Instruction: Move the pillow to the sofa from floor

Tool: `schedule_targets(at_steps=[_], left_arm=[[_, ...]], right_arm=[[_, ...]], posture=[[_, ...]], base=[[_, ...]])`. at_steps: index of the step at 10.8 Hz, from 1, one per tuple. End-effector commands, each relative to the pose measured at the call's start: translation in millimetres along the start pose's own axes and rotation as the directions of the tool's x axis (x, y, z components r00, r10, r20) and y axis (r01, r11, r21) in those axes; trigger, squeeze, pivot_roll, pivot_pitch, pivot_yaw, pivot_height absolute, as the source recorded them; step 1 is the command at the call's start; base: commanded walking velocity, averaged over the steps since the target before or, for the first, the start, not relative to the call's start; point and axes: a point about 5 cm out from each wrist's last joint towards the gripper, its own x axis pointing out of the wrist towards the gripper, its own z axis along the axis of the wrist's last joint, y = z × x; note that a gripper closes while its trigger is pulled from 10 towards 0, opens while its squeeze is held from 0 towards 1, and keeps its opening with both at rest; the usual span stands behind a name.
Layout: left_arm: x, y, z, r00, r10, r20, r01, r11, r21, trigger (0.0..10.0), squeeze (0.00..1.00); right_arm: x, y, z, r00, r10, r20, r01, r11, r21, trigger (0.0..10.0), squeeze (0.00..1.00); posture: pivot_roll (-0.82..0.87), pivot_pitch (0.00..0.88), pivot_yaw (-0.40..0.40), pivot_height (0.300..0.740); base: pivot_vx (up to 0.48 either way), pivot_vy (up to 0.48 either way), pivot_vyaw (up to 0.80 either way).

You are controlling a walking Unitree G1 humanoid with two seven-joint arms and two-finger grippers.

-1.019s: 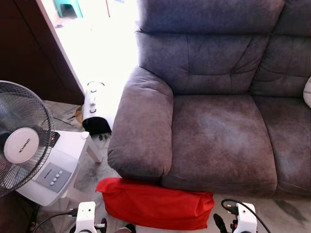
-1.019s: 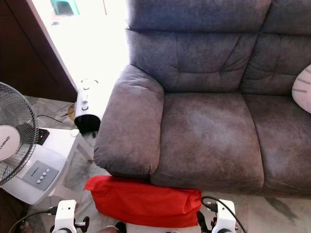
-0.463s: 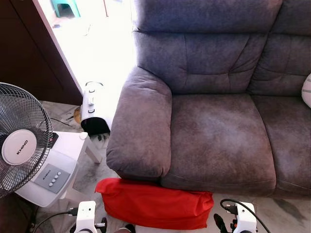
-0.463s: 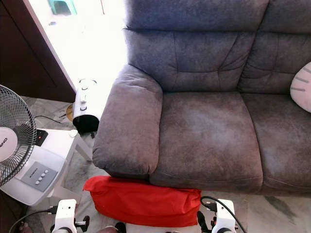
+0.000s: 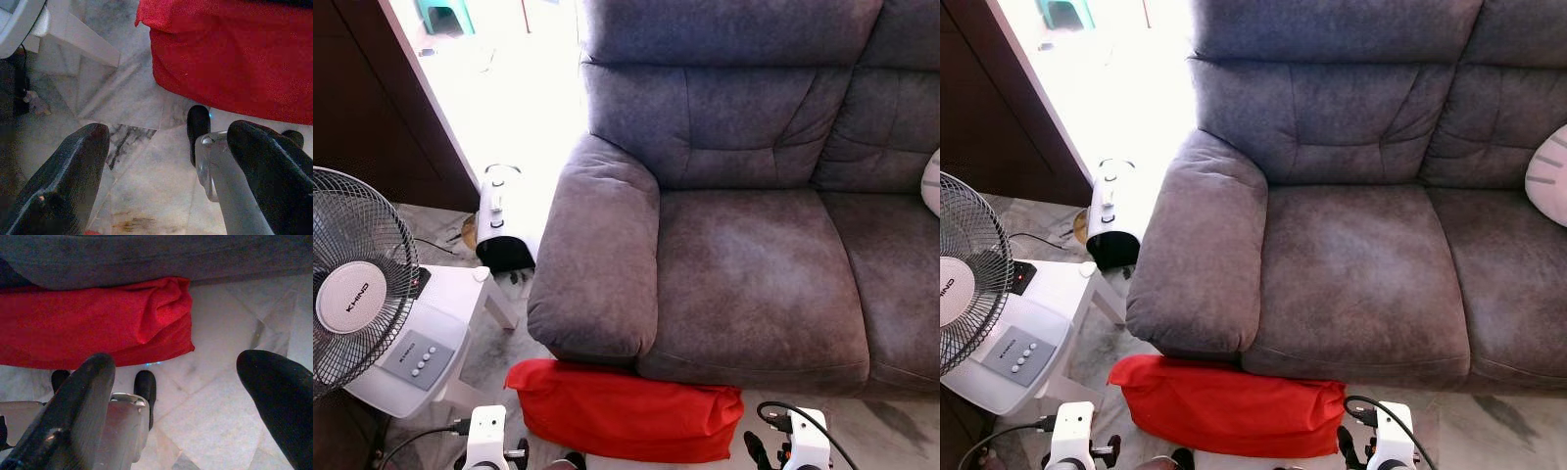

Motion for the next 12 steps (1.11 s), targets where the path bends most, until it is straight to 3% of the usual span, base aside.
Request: schedule_targets(at_steps=[1, 2, 4, 7, 10, 11, 12], left_arm=[[-1.6, 5.7, -4.6, 1.0, 0.028, -0.004, -0.028, 0.999, -0.019, 10.0, 0.0], [-0.7, 12.6, 8.4, 0.994, 0.072, 0.083, -0.064, 0.993, -0.099, 10.0, 0.0], [1.3, 15.6, 24.1, 0.985, 0.084, 0.152, -0.066, 0.991, -0.117, 10.0, 0.0], [2.3, 21.6, 63.0, 0.938, 0.106, 0.33, -0.061, 0.988, -0.143, 10.0, 0.0], [-11.8, 31.2, 119.3, 0.79, 0.123, 0.601, -0.033, 0.987, -0.16, 10.0, 0.0], [-22.5, 33.5, 139.8, 0.72, 0.124, 0.683, -0.022, 0.987, -0.157, 10.0, 0.0], [-30.9, 27.8, 152.7, 0.676, 0.091, 0.731, -0.004, 0.993, -0.12, 10.0, 0.0]], right_arm=[[-2.5, -2.7, -8.7, 0.999, -0.008, -0.033, 0.008, 1.0, 0.001, 10.0, 0.0], [-2.8, -3.5, -7.7, 1.0, -0.027, -0.006, 0.027, 0.999, 0.017, 10.0, 0.0], [-4.2, -5.6, -4.7, 0.995, -0.073, 0.068, 0.069, 0.995, 0.072, 10.0, 0.0], [-8.7, -9.2, 8.7, 0.957, -0.149, 0.249, 0.128, 0.987, 0.099, 10.0, 0.0], [-14.1, -12.1, 21.3, 0.896, -0.211, 0.391, 0.165, 0.975, 0.149, 10.0, 0.0], [-22.3, -31.3, 146.0, 0.715, -0.213, 0.666, 0.193, 0.976, 0.105, 10.0, 0.0], [-36.5, -32.4, 190.7, 0.627, -0.183, 0.757, 0.202, 0.977, 0.069, 10.0, 0.0]], posture=[[0.07, 0.182, -0.006, 0.74], [0.07, 0.177, -0.005, 0.74], [0.08, 0.171, -0.007, 0.74], [0.06, 0.168, -0.011, 0.74], [0.07, 0.174, -0.02, 0.74], [0.07, 0.176, -0.019, 0.74], [0.07, 0.18, -0.019, 0.74]], base=[[0.0, 0.0, 0.0], [0.0, 0.0, 0.0], [0.0, 0.0, 0.0], [0.0, 0.0, 0.0], [0.0, 0.0, 0.0], [0.0, 0.0, 0.0], [0.0, 0.0, 0.0]])
